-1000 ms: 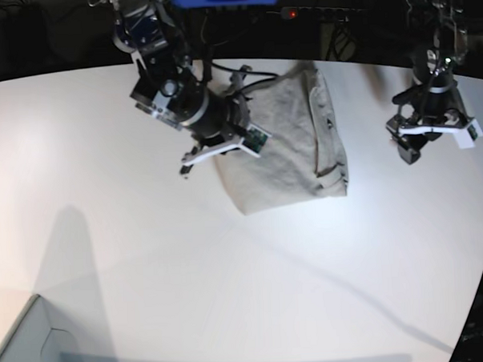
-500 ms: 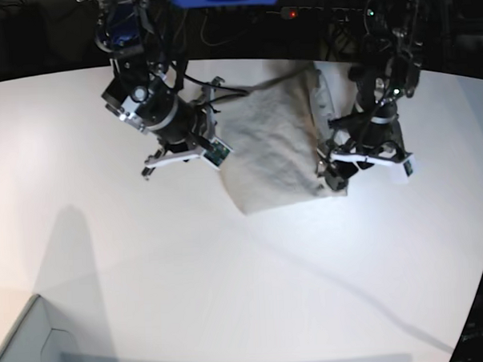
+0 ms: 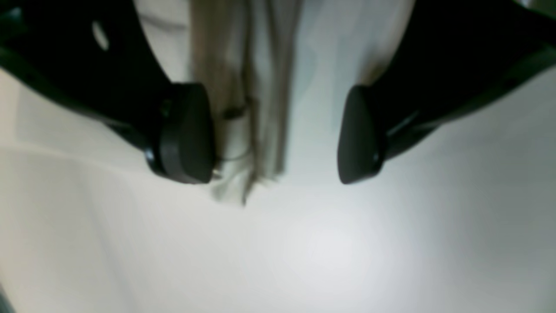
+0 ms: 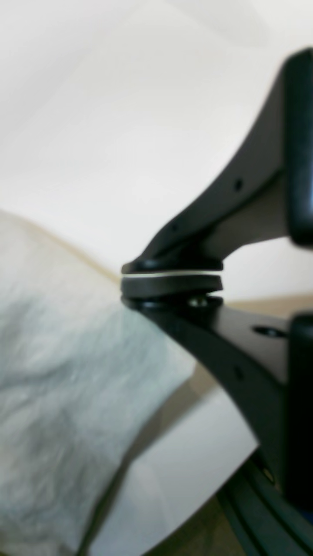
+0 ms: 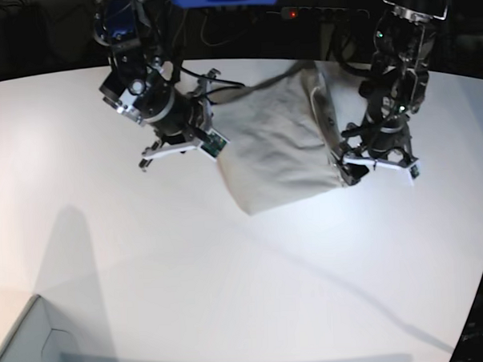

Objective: Layout the t-shirt on the table in an organized manner, then fold the t-shirt properly
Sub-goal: 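Grasp the folded bundle edges with both grippers and square them, then drag the folded bundle with the left gripper toward the right gripper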

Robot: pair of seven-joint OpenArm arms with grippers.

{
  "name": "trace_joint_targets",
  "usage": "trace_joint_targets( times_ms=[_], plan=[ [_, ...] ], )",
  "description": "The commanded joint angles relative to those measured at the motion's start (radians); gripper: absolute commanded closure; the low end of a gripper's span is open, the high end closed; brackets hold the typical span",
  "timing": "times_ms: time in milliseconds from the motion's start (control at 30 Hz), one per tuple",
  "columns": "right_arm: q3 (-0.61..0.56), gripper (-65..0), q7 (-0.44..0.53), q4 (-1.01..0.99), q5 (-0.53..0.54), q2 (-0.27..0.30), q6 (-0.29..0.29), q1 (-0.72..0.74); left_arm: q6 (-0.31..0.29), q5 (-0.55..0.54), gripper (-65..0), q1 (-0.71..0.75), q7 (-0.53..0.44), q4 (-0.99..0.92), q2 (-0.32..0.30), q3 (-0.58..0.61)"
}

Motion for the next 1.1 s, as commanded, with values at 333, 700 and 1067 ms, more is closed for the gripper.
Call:
trace_joint_targets(
  times_ms=[333, 700, 1067],
  plan=[
    [-0.001, 0.0, 0.021, 0.019, 0.006, -0.004, -0.006, 0.006, -0.004, -0.170, -43.3, 0.122, -0.010, 0.087, -0.064, -0.147],
    [-0.001, 0.0, 0.021, 0.019, 0.006, -0.004, -0.006, 0.006, 0.003, -0.213, -43.3, 0.108, -0.010, 0.164, 0.000, -0.003],
    [-0.001, 0.0, 0.020, 0.019, 0.006, 0.010, -0.006, 0.006, -0.003, -0.213, -43.3, 0.094, -0.010, 0.023, 0.016, 0.017]
  ],
)
